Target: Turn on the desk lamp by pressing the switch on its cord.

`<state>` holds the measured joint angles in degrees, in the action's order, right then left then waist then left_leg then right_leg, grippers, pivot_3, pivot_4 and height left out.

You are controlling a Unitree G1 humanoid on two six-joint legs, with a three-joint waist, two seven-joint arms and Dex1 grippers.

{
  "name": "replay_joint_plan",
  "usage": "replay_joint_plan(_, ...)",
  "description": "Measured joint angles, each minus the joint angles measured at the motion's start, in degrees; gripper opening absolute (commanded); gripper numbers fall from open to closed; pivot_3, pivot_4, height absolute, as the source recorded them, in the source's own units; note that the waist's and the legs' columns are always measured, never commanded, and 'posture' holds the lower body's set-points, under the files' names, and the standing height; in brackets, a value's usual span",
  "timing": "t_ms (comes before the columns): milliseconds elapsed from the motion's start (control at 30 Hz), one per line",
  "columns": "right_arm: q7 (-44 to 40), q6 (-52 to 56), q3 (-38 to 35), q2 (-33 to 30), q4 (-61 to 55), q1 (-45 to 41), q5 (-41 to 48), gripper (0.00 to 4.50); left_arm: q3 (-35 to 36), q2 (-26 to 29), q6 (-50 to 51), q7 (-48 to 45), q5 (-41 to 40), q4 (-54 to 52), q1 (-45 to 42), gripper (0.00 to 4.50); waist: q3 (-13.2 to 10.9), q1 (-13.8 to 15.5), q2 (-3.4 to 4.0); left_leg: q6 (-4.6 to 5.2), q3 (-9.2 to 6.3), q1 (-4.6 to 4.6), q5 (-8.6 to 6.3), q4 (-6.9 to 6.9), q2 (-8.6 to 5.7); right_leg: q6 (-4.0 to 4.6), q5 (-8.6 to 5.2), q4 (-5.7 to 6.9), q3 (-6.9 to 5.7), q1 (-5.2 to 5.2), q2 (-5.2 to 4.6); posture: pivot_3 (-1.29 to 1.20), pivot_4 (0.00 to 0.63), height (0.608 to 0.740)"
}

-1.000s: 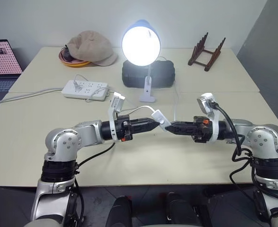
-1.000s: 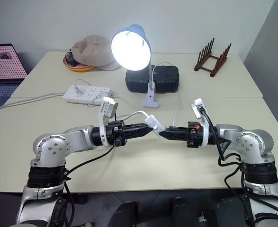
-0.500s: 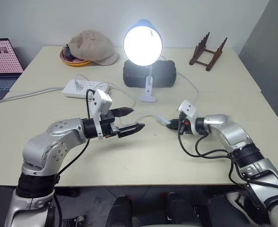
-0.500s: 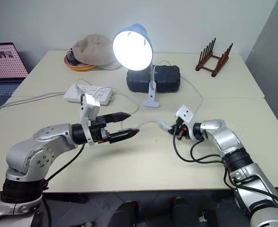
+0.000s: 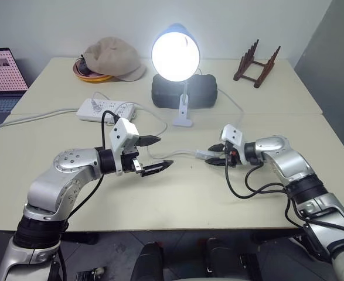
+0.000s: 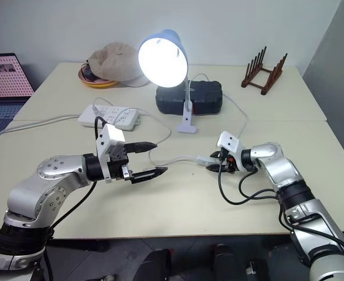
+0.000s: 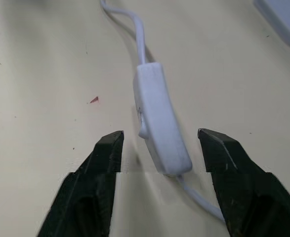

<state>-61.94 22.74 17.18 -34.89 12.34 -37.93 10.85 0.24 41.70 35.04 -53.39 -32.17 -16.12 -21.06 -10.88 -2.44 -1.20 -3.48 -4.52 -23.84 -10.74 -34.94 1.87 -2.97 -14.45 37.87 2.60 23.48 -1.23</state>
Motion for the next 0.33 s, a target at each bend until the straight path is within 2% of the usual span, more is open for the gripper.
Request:
replay_joint_plan(133,-0.52,6.45,-3.97,-4.35,-11.39,5.07,3.52,4.39,-0.22,1.27,1.14,-2.18,0.01,2.64,-2.57,4.50,0.00,0.28,0.00,0.00,-0.01,0.02,0.00,0.00,0.00,0.02,-0.01,0.01,-0.02,0.00,0.00,0.00,0.150,0.740)
replay_joint_plan(333,0.90,15.59,-14.05,-12.84,-28.32,17.47,8.98,4.45,-2.67,5.68,-1.76,-8.82,4.07,9.27,-6.79,4.50,-0.01,0.67,0.00,0.00,0.00,0.00,0.00,0.00,0.00,0.32,-0.19,-0.03,-0.02,0.00,-0.01,0.00,0.150,0.740)
